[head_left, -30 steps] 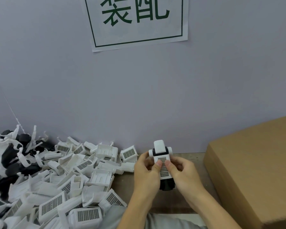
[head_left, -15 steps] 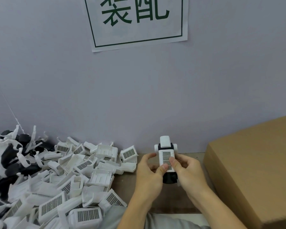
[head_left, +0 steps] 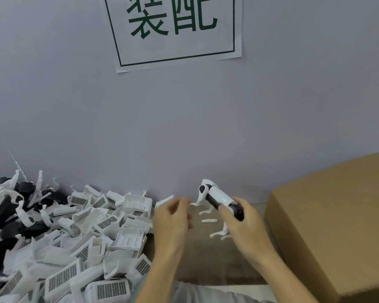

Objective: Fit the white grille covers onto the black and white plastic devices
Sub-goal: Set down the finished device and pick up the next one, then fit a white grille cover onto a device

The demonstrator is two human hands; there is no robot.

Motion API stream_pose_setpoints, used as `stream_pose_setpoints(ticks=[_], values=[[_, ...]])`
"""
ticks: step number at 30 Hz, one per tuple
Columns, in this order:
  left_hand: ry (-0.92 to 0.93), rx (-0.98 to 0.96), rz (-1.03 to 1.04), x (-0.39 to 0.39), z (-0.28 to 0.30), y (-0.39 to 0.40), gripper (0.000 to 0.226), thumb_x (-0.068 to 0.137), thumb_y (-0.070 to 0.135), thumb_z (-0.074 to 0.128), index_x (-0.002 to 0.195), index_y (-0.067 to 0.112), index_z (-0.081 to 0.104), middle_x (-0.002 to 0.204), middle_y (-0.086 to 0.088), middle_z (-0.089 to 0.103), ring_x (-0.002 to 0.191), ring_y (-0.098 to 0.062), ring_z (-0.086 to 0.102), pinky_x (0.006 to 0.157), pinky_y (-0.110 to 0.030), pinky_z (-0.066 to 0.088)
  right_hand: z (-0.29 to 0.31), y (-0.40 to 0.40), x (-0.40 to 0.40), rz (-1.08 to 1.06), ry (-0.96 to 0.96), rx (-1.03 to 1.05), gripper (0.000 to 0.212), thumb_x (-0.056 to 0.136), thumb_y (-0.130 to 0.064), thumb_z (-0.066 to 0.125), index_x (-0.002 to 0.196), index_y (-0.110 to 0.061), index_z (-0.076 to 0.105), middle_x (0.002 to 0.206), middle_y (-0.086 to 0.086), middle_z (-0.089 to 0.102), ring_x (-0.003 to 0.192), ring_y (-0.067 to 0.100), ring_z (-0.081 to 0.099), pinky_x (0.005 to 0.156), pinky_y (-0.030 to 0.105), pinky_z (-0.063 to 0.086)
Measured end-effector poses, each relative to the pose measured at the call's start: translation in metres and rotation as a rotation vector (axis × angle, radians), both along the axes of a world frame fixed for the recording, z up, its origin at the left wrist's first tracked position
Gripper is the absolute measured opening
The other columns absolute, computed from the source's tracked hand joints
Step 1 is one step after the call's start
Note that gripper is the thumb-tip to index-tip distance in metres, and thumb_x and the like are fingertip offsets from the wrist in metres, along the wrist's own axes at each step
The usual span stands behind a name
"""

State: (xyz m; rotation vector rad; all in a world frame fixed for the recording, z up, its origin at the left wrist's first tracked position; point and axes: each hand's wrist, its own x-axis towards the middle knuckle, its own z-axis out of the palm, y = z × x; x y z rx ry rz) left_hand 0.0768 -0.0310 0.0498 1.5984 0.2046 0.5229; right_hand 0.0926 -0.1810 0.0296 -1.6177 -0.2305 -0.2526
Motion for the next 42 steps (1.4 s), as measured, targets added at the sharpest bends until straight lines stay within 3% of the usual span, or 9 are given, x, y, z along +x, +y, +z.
stream_pose_setpoints(ticks=[7, 12, 15, 23, 27, 29, 32, 36, 42], values=[[-0.059, -0.444, -0.554, -0.009, 0.011, 0.031, 0.024, 0.089, 0.019, 0.065, 0.110, 0.017, 0.076, 0.104, -0.011, 0.073, 0.087, -0.020, 0.073, 0.063, -0.028, 0.058, 0.025, -0.016, -0.007, 0.566, 0.354, 0.253, 0.036, 0.092, -0.035, 0.057, 0.110, -0.007, 0.070, 0.087, 0.019, 0.068, 0.071, 0.024, 0.064, 0.067, 0.034, 0.052], [0.087, -0.284, -0.329, -0.002, 0.001, 0.042, 0.018, 0.094, 0.010, 0.062, 0.092, 0.013, 0.079, 0.092, -0.015, 0.073, 0.075, -0.025, 0.074, 0.062, -0.043, 0.059, 0.039, -0.023, -0.011, 0.459, 0.150, -0.740, 0.030, 0.092, -0.040, 0.060, 0.096, -0.011, 0.068, 0.076, -0.018, 0.064, 0.068, 0.008, 0.061, 0.068, 0.027, 0.044], [0.210, -0.241, -0.455, -0.006, -0.002, 0.042, 0.020, 0.081, 0.024, 0.072, 0.099, 0.015, 0.078, 0.102, -0.015, 0.073, 0.086, -0.028, 0.075, 0.068, -0.049, 0.059, 0.046, -0.021, -0.019, 0.548, 0.234, -0.862, 0.024, 0.089, -0.030, 0.063, 0.107, -0.015, 0.069, 0.078, -0.014, 0.070, 0.059, 0.002, 0.063, 0.062, 0.021, 0.046], [0.179, -0.591, -0.241, -0.011, -0.007, 0.029, 0.025, 0.099, 0.022, 0.051, 0.108, 0.006, 0.067, 0.107, -0.018, 0.073, 0.081, -0.038, 0.074, 0.052, -0.036, 0.061, 0.098, -0.064, -0.016, 0.184, 0.159, 0.301, 0.023, 0.104, -0.019, 0.049, 0.098, -0.005, 0.066, 0.073, 0.006, 0.074, 0.055, 0.019, 0.066, 0.056, 0.026, 0.054], [0.234, -0.476, -0.189, -0.010, -0.010, 0.019, 0.027, 0.101, 0.019, 0.045, 0.110, 0.005, 0.066, 0.104, -0.018, 0.071, 0.083, -0.036, 0.068, 0.051, -0.035, 0.058, 0.117, -0.129, -0.014, -0.289, -0.103, 0.836, 0.051, 0.108, -0.044, 0.030, 0.140, -0.008, 0.046, 0.135, 0.009, 0.060, 0.095, 0.020, 0.071, 0.082, 0.035, 0.059], [0.253, -0.422, -0.176, -0.007, -0.010, 0.014, 0.028, 0.103, 0.019, 0.043, 0.112, 0.006, 0.065, 0.103, -0.019, 0.070, 0.082, -0.036, 0.065, 0.060, -0.039, 0.054, 0.105, -0.138, -0.011, -0.457, -0.065, 0.680, 0.048, 0.109, -0.041, 0.028, 0.139, -0.011, 0.049, 0.126, -0.007, 0.057, 0.107, 0.021, 0.061, 0.099, 0.048, 0.050], [0.277, -0.266, -0.139, -0.005, -0.009, 0.005, 0.021, 0.103, 0.017, 0.047, 0.107, 0.006, 0.065, 0.096, -0.018, 0.070, 0.075, -0.034, 0.064, 0.060, -0.038, 0.050, 0.084, -0.106, -0.004, -0.424, 0.040, 0.080, 0.029, 0.100, -0.007, 0.041, 0.088, -0.002, 0.066, 0.074, 0.010, 0.053, 0.087, 0.040, 0.067, 0.082, 0.056, 0.051], [0.243, -0.027, -0.093, -0.003, -0.004, 0.000, 0.017, 0.100, 0.004, 0.050, 0.099, 0.005, 0.067, 0.085, -0.016, 0.070, 0.066, -0.025, 0.060, 0.054, -0.032, 0.047, 0.056, -0.033, -0.005, -0.023, 0.071, -0.253, 0.028, 0.093, -0.012, 0.047, 0.076, -0.008, 0.069, 0.069, -0.003, 0.069, 0.056, 0.008, 0.068, 0.056, 0.020, 0.048], [0.155, 0.662, -0.034, 0.007, 0.015, 0.031, 0.012, 0.094, 0.019, 0.057, 0.095, 0.027, 0.066, 0.095, 0.007, 0.069, 0.083, -0.009, 0.065, 0.066, -0.014, 0.046, -0.021, 0.014, -0.006, 0.089, 0.079, -0.530, 0.029, 0.095, -0.010, 0.053, 0.092, -0.029, 0.074, 0.082, -0.011, 0.068, 0.075, 0.000, 0.063, 0.068, 0.007, 0.045]])
